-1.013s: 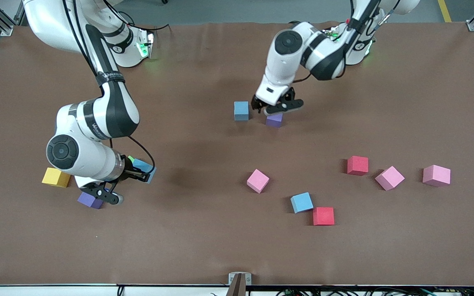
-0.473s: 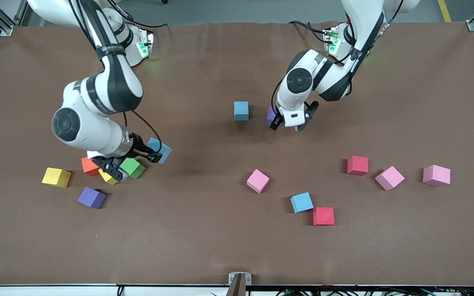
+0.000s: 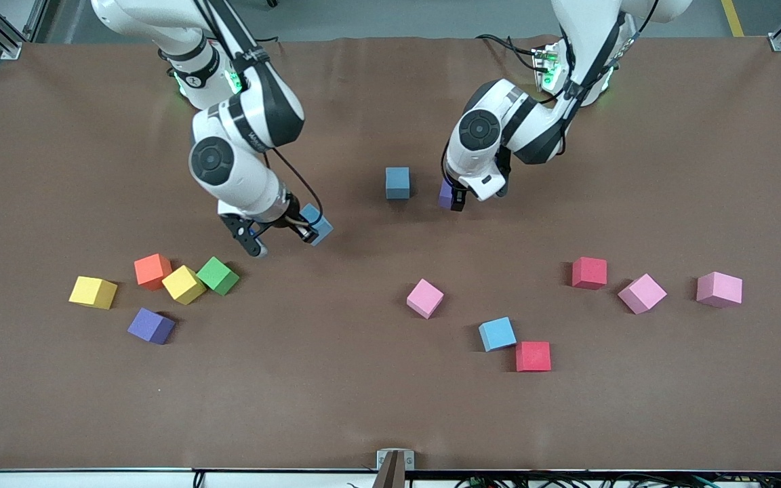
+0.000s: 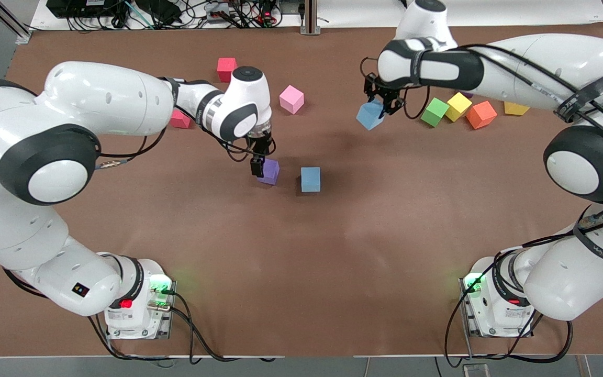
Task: Arrange 11 blocks into digit 3
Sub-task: 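Carry the blue cube to the middle with the right gripper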
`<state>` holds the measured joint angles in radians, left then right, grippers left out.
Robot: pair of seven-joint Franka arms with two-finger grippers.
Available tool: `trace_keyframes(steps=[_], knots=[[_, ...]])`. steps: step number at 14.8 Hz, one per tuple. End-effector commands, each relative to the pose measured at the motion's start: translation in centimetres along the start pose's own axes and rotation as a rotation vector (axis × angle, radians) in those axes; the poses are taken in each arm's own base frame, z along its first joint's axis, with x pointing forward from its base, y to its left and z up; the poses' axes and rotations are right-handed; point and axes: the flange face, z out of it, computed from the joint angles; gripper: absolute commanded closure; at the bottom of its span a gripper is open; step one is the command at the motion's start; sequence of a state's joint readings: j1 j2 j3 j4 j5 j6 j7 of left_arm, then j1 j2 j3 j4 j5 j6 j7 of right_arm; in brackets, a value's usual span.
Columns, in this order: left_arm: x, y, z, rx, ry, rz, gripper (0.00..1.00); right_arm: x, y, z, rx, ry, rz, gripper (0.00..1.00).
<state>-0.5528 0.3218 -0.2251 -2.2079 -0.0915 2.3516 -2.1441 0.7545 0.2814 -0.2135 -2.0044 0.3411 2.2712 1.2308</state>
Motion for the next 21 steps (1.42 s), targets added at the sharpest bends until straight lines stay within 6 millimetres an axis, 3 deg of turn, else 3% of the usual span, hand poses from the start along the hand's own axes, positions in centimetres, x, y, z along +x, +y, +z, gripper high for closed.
trace_keyframes(steps=[1, 4, 7, 10, 14, 16, 21], knots=[[-0.2, -0.5, 1.1, 0.010, 0.009, -0.013, 0.00, -3.0, 1.1, 1.8, 0.021, 0.009, 0.142, 0.85], [-0.4, -0.4, 2.3, 0.000, -0.001, -0.011, 0.02, -4.9, 2.4, 4.2, -0.002, 0.017, 0.280, 0.84], [-0.3, -0.6, 3.7, 0.006, 0.030, 0.018, 0.18, -6.8, 3.1, 6.1, -0.026, 0.029, 0.404, 0.83], [-0.4, -0.6, 3.4, 0.000, 0.027, 0.020, 0.37, -9.5, 3.4, 8.4, -0.055, 0.052, 0.518, 0.83], [-1.0, 0.0, 1.9, -0.020, 0.014, 0.021, 0.72, -12.3, 3.7, 11.8, -0.027, 0.083, 0.600, 0.83], [-1.5, 0.1, 1.2, -0.025, 0.010, 0.013, 0.78, -14.0, 3.9, 13.0, -0.014, 0.090, 0.616, 0.83], [-2.9, -0.3, 0.6, -0.033, -0.008, -0.107, 0.78, -15.0, 4.5, 15.5, -0.015, 0.114, 0.658, 0.82]])
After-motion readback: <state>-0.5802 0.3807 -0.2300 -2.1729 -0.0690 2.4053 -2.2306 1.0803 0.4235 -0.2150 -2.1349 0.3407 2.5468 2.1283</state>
